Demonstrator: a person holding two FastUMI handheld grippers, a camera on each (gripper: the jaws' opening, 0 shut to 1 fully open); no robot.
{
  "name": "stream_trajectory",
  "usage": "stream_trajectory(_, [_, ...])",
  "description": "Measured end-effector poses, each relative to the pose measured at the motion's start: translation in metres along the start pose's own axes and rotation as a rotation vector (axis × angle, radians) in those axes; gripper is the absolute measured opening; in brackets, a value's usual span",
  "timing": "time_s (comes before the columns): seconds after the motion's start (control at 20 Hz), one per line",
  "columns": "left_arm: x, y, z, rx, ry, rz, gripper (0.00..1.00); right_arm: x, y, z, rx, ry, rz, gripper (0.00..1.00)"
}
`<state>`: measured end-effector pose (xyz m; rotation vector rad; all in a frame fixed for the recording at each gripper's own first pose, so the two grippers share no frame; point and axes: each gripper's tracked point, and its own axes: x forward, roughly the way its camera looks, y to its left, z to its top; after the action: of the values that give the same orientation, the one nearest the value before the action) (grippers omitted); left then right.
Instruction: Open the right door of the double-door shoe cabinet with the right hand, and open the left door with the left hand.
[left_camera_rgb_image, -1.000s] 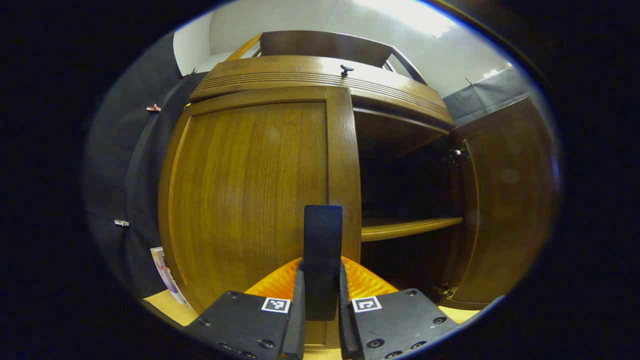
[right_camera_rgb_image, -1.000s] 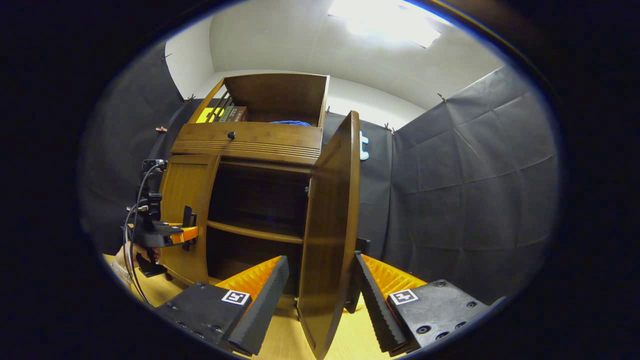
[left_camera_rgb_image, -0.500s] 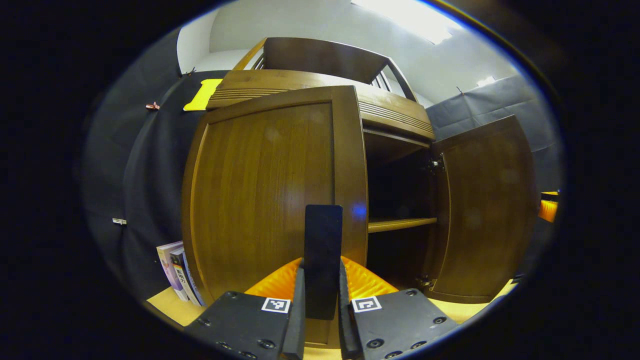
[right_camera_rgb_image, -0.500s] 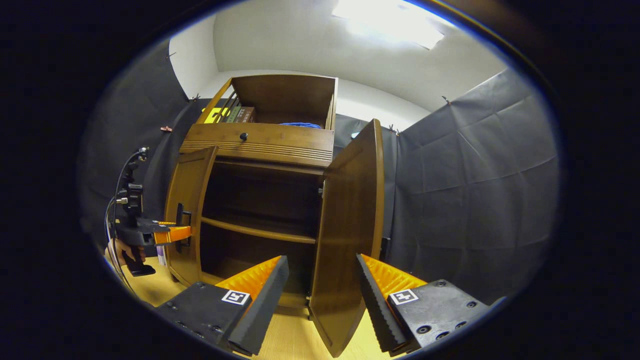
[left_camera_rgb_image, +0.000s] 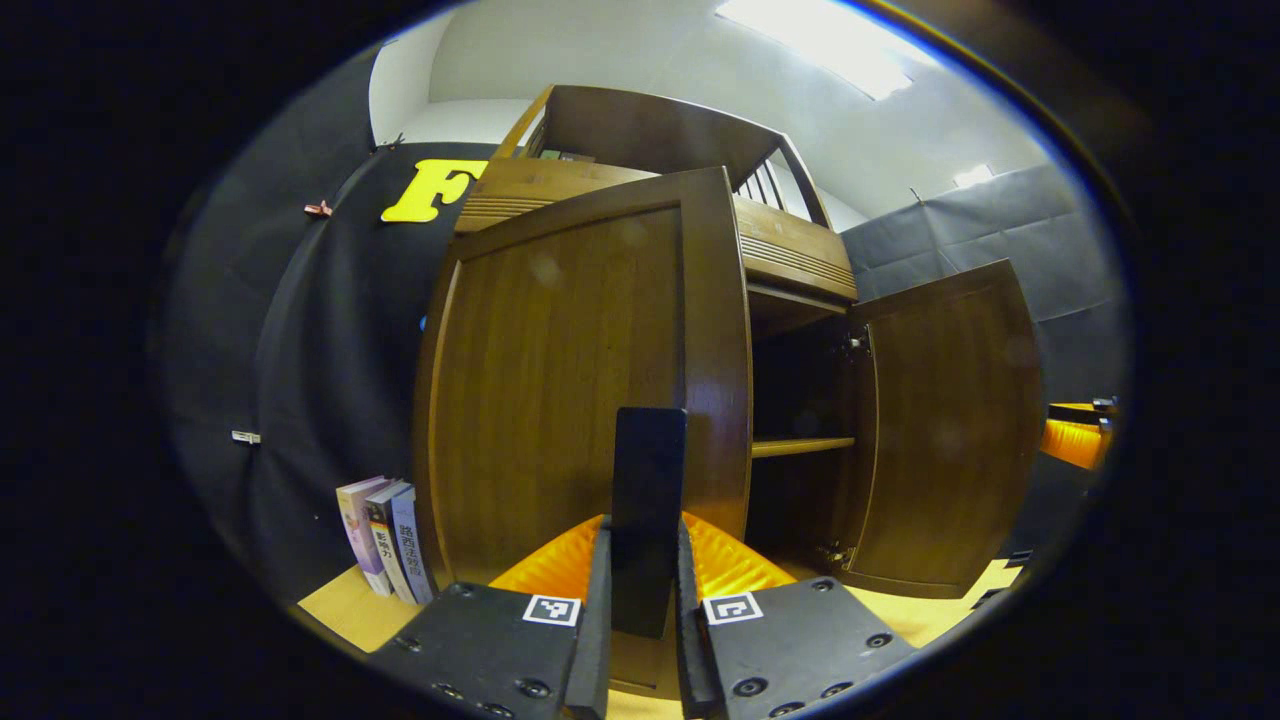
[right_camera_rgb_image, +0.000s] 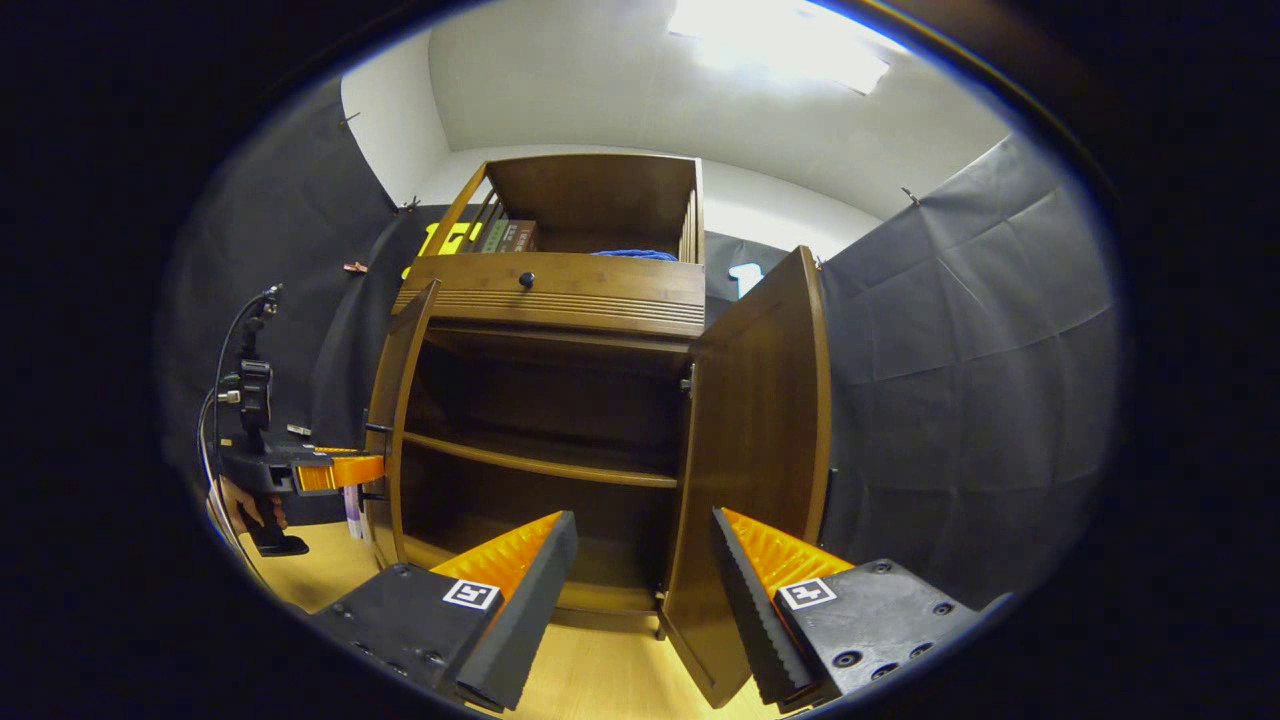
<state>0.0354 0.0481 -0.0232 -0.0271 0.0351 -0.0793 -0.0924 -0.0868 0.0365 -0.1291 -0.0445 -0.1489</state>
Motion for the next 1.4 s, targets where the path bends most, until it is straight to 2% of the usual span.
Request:
stream_trajectory(0.4, [-0.045, 0.034, 0.009, 0.021, -0.005, 0.102, 0.30, 0.001, 0.031, -0.004, 0.041, 0.003, 0.075, 0.86])
stream_trajectory(0.6, [-0.059, 0.044, 0.009, 0.038, 0.001, 0.122, 0.30, 0.003, 0.048, -0.007, 0.067, 0.006, 0.116, 0.86])
stream_trajectory(0.7, [-0.067, 0.054, 0.011, 0.056, 0.000, 0.147, 0.26, 0.003, 0.056, -0.012, 0.066, 0.016, 0.133, 0.86])
stream_trajectory(0.75, [-0.071, 0.058, 0.012, 0.058, -0.002, 0.158, 0.29, 0.004, 0.059, -0.013, 0.065, 0.019, 0.142, 0.86])
stream_trajectory(0.8, [-0.074, 0.063, 0.013, 0.053, -0.003, 0.167, 0.24, 0.004, 0.063, -0.014, 0.067, 0.021, 0.150, 0.86])
stream_trajectory(0.9, [-0.082, 0.072, 0.014, 0.042, -0.007, 0.190, 0.26, 0.004, 0.070, -0.015, 0.077, 0.026, 0.171, 0.86])
stream_trajectory(1.2, [-0.105, 0.118, 0.018, 0.052, -0.015, 0.332, 0.24, 0.006, 0.085, -0.019, 0.068, 0.028, 0.200, 0.86])
stream_trajectory(1.3, [-0.118, 0.141, 0.018, 0.069, -0.011, 0.403, 0.18, 0.007, 0.090, -0.018, 0.065, 0.023, 0.214, 0.86])
stream_trajectory(1.4, [-0.127, 0.143, 0.021, 0.052, -0.008, 0.413, 0.19, 0.010, 0.092, -0.020, 0.068, 0.023, 0.214, 0.88])
